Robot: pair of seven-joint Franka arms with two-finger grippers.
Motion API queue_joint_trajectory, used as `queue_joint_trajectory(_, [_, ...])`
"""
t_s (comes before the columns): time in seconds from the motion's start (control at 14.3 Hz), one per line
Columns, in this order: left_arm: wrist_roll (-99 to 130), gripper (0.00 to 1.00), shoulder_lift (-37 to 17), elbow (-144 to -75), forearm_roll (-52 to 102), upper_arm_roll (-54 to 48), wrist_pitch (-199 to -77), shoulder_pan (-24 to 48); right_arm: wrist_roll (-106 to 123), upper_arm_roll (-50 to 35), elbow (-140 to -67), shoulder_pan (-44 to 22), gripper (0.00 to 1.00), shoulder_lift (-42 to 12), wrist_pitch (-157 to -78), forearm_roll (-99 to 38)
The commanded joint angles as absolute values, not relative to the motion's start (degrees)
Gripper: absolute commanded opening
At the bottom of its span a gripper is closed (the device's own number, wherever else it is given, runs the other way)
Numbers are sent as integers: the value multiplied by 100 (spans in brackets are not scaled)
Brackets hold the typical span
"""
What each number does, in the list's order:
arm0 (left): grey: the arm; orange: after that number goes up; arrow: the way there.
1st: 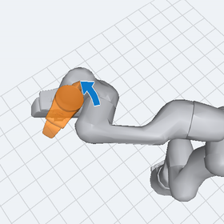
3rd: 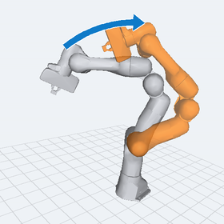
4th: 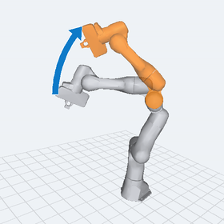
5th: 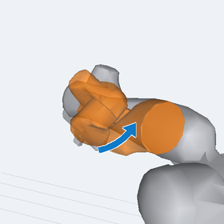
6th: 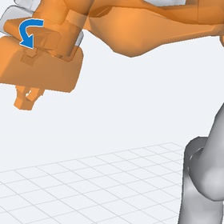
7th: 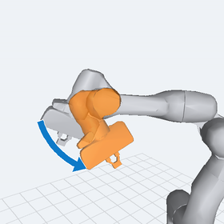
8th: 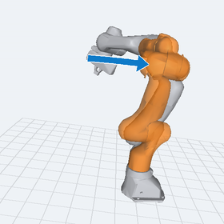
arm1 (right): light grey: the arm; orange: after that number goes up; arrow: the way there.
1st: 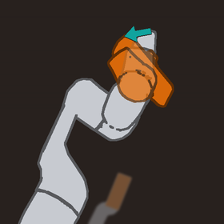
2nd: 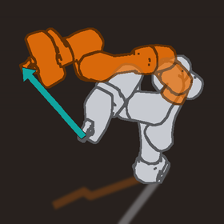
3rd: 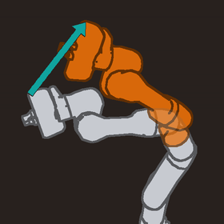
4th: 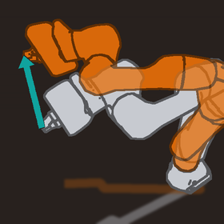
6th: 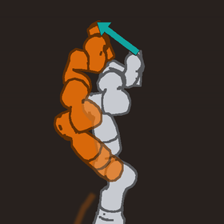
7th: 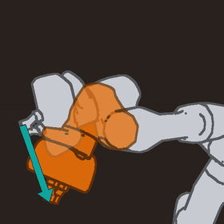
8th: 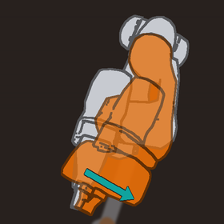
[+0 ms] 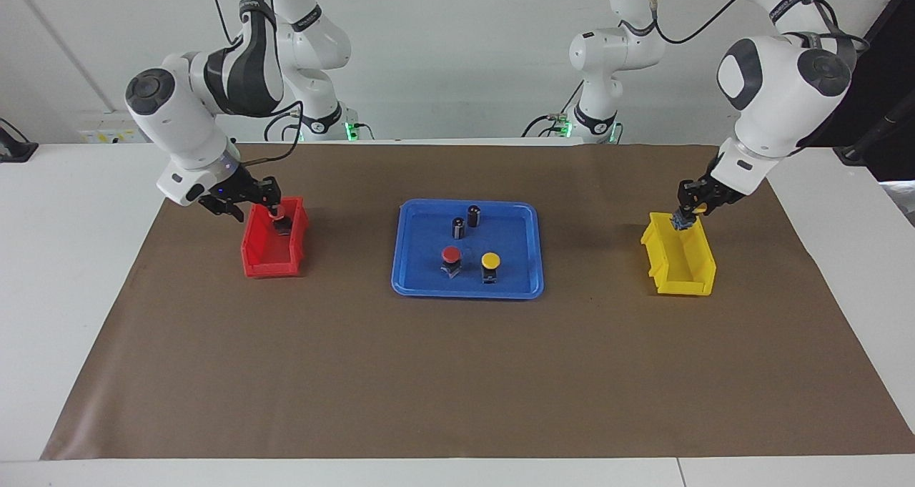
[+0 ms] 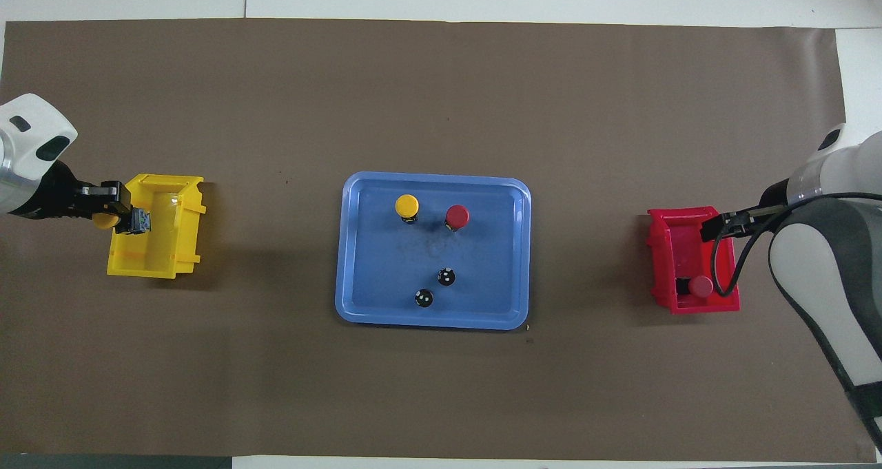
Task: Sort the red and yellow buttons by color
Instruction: 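Release the yellow button in the yellow bin while the right gripper reaches red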
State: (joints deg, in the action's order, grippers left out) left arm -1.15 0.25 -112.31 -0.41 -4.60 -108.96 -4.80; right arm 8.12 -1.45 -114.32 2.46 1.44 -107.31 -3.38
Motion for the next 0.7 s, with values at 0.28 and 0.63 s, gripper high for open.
queue_joint_trajectory(0.28, [-308, 1, -228, -11707, -141, -536, -11751, -677, -2317, -193, -9752, -1913, 71, -1279, -11567, -352])
queue_joint_trajectory(0.63, [-316, 1, -264, -11996, -202, -527, -11760, -606, -3296, -185, -8745, -2706, 72, -2443, -11959, -124])
